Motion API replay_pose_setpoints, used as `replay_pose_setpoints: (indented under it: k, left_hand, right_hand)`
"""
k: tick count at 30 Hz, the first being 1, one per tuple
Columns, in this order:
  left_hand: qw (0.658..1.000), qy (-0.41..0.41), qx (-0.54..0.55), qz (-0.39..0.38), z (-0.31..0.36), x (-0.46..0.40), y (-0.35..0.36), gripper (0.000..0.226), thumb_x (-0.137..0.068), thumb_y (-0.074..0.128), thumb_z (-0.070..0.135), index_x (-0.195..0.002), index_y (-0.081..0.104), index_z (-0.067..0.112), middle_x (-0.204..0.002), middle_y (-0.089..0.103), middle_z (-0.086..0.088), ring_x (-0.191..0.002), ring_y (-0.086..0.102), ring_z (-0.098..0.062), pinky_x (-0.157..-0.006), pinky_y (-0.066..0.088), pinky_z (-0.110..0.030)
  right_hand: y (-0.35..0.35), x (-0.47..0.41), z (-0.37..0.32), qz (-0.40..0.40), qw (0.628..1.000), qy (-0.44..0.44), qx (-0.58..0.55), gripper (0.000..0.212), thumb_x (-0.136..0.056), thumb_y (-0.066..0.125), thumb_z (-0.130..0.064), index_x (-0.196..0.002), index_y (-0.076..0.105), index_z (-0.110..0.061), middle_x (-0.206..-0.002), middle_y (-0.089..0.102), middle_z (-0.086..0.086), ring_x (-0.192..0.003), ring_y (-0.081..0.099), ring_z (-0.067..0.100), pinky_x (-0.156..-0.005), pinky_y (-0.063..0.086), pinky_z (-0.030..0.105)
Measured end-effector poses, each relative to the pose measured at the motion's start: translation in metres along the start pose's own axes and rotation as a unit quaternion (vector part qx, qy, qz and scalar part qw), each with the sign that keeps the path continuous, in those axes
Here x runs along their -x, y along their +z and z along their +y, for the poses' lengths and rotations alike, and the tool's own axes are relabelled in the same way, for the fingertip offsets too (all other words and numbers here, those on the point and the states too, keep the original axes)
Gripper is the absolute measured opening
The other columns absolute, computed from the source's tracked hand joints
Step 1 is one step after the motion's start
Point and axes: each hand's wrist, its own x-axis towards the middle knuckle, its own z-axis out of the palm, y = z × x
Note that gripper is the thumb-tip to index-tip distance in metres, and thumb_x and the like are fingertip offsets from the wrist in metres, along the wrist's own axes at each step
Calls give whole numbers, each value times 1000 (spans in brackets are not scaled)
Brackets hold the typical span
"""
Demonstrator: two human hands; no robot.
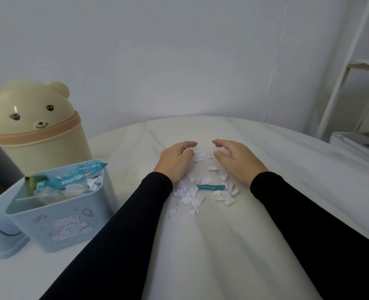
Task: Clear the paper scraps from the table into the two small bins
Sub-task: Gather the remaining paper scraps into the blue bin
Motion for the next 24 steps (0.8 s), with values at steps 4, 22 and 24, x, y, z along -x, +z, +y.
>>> replay_pose_setpoints:
  k: [4,22,24]
  left_hand:
    - [995,5,-47,-84,-2,-21,2,41,-89,43,28,-125,60,31,-135,55,10,-128,45,-8,-111,31,-29]
    - [988,27,-121,-89,23,78,-24,32,-75,54,21,-97,77,26,-98,74,9,-85,68,-6,-83,55,-27]
    - [987,46,-132,-81,23,89,-23,29,-78,57,20,-100,75,25,-98,73,10,-83,66,-2,-83,53,-20]
  right_hand:
    - [7,-21,6,-84,995,16,45,49,-97,38,-42,-144,36,-31,-148,41,-5,-138,32,23,-115,25,40]
    - [-6,71,-35,-106,993,-43,-14,33,-96,50,-31,-126,61,-24,-90,62,-24,-89,57,-1,-76,38,3]
    - [-5,82,-39,-100,993,-55,-27,30,-96,50,-28,-121,65,-22,-104,68,-12,-93,60,2,-86,47,16]
